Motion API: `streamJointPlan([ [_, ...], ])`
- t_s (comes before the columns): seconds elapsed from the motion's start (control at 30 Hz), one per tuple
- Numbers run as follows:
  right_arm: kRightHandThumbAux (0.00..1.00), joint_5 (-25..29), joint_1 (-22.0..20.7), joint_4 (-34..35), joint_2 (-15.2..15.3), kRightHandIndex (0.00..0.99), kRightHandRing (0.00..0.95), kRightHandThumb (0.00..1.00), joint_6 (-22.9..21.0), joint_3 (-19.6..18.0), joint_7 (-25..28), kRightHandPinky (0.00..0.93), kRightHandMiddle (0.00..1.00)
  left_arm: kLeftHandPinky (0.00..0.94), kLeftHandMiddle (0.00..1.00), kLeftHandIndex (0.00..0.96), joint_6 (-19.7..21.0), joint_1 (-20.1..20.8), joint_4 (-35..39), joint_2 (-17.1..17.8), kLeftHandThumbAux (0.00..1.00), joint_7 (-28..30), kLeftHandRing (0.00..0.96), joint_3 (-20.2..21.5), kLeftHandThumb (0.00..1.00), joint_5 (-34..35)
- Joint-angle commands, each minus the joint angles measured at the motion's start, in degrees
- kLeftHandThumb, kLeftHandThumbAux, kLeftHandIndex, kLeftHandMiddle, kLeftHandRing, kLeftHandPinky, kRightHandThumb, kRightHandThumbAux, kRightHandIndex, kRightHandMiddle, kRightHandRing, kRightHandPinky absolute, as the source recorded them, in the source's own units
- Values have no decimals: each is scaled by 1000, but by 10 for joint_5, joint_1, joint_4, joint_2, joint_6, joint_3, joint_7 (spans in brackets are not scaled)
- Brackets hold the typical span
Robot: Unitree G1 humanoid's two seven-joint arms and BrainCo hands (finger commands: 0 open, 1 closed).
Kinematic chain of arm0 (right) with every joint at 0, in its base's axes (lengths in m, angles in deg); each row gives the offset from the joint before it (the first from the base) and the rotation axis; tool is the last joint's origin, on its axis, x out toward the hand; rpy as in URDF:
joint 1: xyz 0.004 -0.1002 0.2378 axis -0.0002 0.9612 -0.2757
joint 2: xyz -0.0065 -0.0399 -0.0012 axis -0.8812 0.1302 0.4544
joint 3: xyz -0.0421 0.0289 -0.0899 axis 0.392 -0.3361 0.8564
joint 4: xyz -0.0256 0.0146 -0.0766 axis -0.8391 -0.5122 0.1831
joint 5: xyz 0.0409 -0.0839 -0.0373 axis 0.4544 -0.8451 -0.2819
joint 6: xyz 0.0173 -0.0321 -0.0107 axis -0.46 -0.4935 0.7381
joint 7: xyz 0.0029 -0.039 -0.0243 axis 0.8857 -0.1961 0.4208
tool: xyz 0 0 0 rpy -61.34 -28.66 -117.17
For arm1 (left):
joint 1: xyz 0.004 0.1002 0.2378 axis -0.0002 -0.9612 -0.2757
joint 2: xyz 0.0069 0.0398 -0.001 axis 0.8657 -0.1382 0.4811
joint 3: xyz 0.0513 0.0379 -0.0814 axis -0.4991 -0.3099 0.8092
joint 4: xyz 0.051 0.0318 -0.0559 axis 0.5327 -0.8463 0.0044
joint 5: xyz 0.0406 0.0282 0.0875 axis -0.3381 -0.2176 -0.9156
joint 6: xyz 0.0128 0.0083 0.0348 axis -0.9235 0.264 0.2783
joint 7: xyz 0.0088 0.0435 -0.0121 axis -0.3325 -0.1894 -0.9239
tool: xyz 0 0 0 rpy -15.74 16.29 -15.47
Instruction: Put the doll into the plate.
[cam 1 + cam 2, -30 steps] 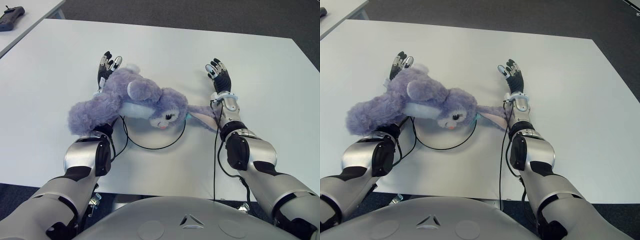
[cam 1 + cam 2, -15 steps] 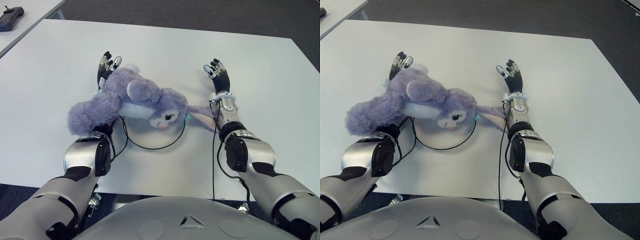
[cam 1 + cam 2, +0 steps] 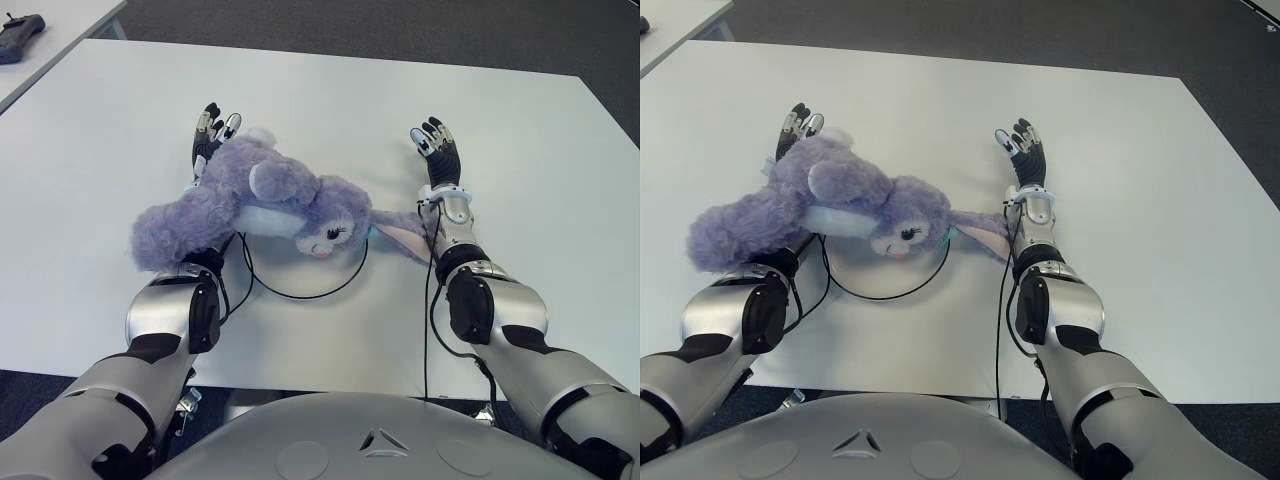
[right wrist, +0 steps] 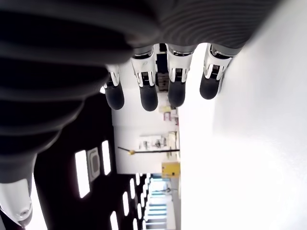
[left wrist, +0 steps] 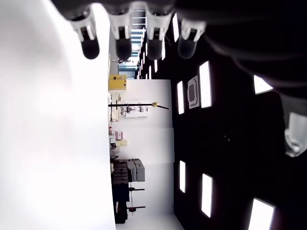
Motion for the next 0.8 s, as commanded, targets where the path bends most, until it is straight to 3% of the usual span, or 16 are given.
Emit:
streamJointPlan([
  [0.03,612,21,87,-40,-56,111,86,0,-22,-18,12,64,117,0,49,0,58,-130,-81,-32,440,9,0,0,0,-1],
  [0.27,626,16,105,-39,-72,123,99,0,-9,-15,0,84,127,0,51,0,52,-133,-80,-30,441,9,1,-2,0,-2],
  [0.5,668,-53,143,-40,-106,178,134,0,53,40,-108,133,166,0,50,0,55,-135,-80,-29,456,10,1,-1,0,0],
  [0.63,711,-141,142,-41,-83,188,150,0,42,120,-185,162,177,0,44,0,55,-137,-79,-28,460,10,0,-2,0,-1],
  [0.8,785,-216,137,-41,-75,191,182,0,31,192,-274,197,207,0,42,0,53,-138,-79,-28,459,8,0,-4,0,-2],
])
